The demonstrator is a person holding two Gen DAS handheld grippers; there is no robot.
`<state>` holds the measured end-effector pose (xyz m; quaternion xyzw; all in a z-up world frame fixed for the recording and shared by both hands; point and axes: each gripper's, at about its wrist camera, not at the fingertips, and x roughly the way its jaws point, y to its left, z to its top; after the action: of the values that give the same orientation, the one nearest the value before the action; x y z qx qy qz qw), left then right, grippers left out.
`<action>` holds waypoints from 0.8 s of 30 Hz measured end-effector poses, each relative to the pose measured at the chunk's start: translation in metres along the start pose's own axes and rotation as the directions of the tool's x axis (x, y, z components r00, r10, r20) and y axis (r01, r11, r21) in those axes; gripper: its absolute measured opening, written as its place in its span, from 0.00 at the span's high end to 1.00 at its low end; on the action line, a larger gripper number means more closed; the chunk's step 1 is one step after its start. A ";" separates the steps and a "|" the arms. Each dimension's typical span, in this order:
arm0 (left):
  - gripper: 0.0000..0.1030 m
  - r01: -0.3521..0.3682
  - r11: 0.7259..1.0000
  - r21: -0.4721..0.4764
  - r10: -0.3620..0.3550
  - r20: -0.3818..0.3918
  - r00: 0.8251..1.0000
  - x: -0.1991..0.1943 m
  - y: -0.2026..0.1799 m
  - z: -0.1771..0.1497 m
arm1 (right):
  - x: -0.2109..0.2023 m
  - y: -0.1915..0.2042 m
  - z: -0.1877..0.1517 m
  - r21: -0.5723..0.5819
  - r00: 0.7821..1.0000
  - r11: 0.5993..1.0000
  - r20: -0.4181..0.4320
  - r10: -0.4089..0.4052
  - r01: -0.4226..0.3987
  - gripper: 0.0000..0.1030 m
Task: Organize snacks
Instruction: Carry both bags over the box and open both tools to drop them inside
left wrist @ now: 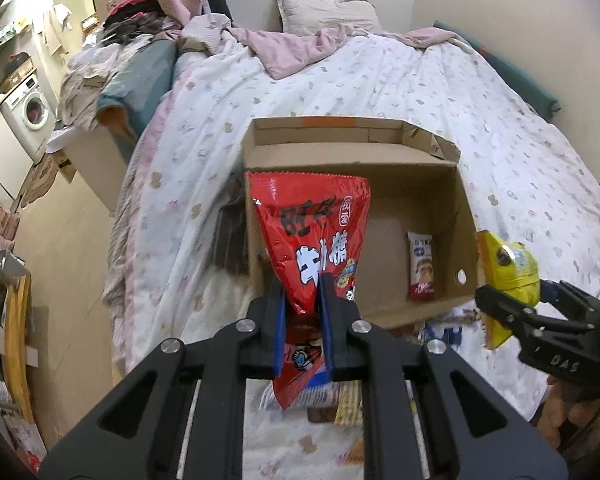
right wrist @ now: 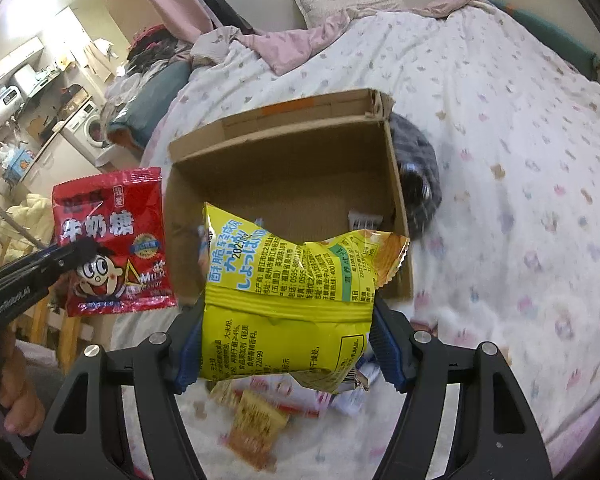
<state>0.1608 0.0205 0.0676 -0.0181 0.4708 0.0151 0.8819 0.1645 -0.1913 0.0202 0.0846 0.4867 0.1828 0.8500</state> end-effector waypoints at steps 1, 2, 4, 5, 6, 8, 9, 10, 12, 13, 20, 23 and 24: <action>0.88 0.003 1.000 -0.003 -0.003 -0.004 1.000 0.006 -0.001 0.005 | 0.004 -0.002 0.004 -0.001 1.000 1.000 0.000 -0.002 0.002 0.30; 0.88 0.009 1.000 -0.009 -0.009 -0.011 1.000 0.012 -0.002 0.009 | 0.011 -0.004 0.009 0.001 1.000 1.000 0.001 0.000 0.000 0.30; 0.88 0.026 0.999 -0.023 -0.026 -0.030 0.999 0.026 -0.002 0.017 | 0.022 -0.009 0.017 0.004 1.000 1.000 -0.003 0.005 -0.005 0.30; 0.88 0.031 0.999 -0.029 -0.032 -0.041 0.999 0.035 -0.003 0.021 | 0.029 -0.012 0.021 0.013 1.000 1.000 -0.006 0.008 -0.008 0.30; 0.88 0.034 0.999 -0.032 -0.035 -0.053 0.998 0.043 -0.004 0.024 | 0.035 -0.014 0.024 0.019 1.000 1.000 -0.010 0.012 -0.011 0.30; 0.88 0.024 0.999 -0.025 -0.026 -0.065 0.998 0.056 -0.006 0.028 | 0.046 -0.017 0.031 0.017 1.000 1.000 -0.015 0.016 -0.016 0.30; 0.88 0.015 1.000 -0.022 -0.017 -0.069 0.997 0.063 -0.007 0.030 | 0.052 -0.018 0.034 0.012 1.000 1.000 -0.018 0.018 -0.018 0.30; 0.88 0.011 1.000 -0.022 -0.013 -0.075 0.997 0.068 -0.007 0.031 | 0.058 -0.018 0.037 0.008 1.000 1.000 -0.023 0.019 -0.019 0.30; 0.88 0.006 1.000 -0.029 -0.008 -0.084 0.996 0.076 -0.006 0.032 | 0.069 -0.017 0.041 0.003 0.999 1.000 -0.034 0.023 -0.023 0.30; 0.88 -0.002 1.000 -0.031 -0.001 -0.088 0.996 0.080 -0.005 0.032 | 0.075 -0.017 0.043 0.001 0.999 1.000 -0.039 0.023 -0.023 0.30; 0.88 -0.046 0.999 -0.028 0.043 -0.090 0.995 0.093 0.004 0.036 | 0.111 -0.019 0.049 0.019 0.995 0.998 -0.084 0.056 -0.055 0.28; 0.88 -0.041 0.998 -0.055 0.035 -0.100 0.994 0.095 0.010 0.037 | 0.119 -0.021 0.049 0.053 0.992 0.996 -0.107 0.073 -0.068 0.16; 0.88 -0.041 0.997 -0.058 0.035 -0.100 0.994 0.095 0.010 0.037 | 0.118 -0.022 0.050 0.058 0.993 0.996 -0.091 0.070 -0.065 0.10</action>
<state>0.2442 0.0336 0.0088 -0.0362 0.5136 0.0452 0.8561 0.2665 -0.1636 -0.0549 0.1156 0.5272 0.2019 0.8173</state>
